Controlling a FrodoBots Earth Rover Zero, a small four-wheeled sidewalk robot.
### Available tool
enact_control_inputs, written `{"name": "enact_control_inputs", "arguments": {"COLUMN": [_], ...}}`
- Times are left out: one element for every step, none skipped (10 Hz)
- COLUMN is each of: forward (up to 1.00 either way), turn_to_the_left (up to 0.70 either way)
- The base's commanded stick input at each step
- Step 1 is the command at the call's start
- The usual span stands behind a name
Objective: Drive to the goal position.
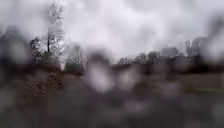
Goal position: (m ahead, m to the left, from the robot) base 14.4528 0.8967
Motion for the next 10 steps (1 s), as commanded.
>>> {"name": "enact_control_inputs", "arguments": {"forward": [1.00,1.00,1.00,1.00,1.00,1.00,1.00,1.00,1.00,1.00], "turn_to_the_left": [0.01,0.00,0.00,0.00,0.00,0.00,0.00,0.00,0.00,0.00]}}
